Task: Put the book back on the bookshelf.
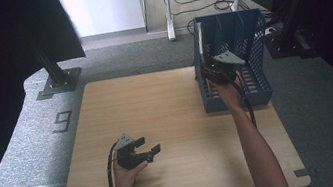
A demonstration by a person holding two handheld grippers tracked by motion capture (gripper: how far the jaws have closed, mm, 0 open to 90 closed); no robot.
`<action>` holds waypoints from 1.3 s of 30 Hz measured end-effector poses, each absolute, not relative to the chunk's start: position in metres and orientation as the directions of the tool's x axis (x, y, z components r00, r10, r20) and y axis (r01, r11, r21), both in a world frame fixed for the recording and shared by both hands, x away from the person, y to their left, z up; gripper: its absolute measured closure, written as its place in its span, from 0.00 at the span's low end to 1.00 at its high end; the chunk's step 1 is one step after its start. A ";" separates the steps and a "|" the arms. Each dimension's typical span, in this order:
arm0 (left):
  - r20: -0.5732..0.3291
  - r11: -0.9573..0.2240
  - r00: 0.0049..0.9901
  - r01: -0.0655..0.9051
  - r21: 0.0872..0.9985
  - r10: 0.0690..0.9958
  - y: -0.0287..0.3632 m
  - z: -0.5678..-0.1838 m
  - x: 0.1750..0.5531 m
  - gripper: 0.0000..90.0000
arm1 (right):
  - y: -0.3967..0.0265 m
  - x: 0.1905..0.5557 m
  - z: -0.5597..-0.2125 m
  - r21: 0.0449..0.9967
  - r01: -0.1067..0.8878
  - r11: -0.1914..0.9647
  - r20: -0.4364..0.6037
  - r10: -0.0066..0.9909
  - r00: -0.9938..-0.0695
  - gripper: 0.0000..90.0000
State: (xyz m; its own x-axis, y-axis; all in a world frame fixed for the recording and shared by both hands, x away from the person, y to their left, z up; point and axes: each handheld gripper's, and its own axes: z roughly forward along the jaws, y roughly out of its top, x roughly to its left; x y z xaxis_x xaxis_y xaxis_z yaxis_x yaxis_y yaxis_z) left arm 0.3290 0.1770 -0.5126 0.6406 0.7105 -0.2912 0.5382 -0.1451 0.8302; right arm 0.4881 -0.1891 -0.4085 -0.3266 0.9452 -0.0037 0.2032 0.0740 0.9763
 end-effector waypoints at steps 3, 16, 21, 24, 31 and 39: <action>-0.293 -0.138 0.640 0.536 0.833 0.710 0.178 -0.512 0.329 0.22 | -0.190 0.482 -0.409 0.977 0.202 0.071 0.001 0.941 -0.338 0.54; -0.285 -0.145 0.638 0.535 0.833 0.716 0.177 -0.512 0.329 0.22 | -0.194 0.457 -0.416 0.980 0.194 0.049 0.031 0.921 -0.388 0.54; -0.278 -0.148 0.637 0.531 0.834 0.719 0.178 -0.511 0.329 0.22 | -0.197 0.448 -0.419 0.979 0.200 0.041 0.044 0.913 -0.406 0.55; -0.276 -0.150 0.637 0.532 0.834 0.720 0.179 -0.512 0.329 0.22 | -0.198 0.441 -0.421 0.981 0.190 0.034 0.049 0.909 -0.414 0.55; -0.273 -0.154 0.635 0.533 0.832 0.722 0.178 -0.512 0.328 0.22 | -0.204 0.427 -0.430 0.978 0.208 0.020 0.075 0.895 -0.440 0.54; -0.270 -0.162 0.637 0.536 0.829 0.722 0.176 -0.514 0.329 0.22 | -0.209 0.407 -0.443 0.977 0.212 0.021 0.084 0.878 -0.472 0.55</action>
State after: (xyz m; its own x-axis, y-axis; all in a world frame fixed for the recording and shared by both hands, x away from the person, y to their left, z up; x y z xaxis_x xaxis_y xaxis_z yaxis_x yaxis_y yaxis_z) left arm 0.3289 0.1764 -0.5138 0.6367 0.7223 -0.2700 0.5355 -0.1622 0.8288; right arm 0.4071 -0.2089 -0.4429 -0.4715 0.8779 0.0837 0.2121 0.0208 0.9770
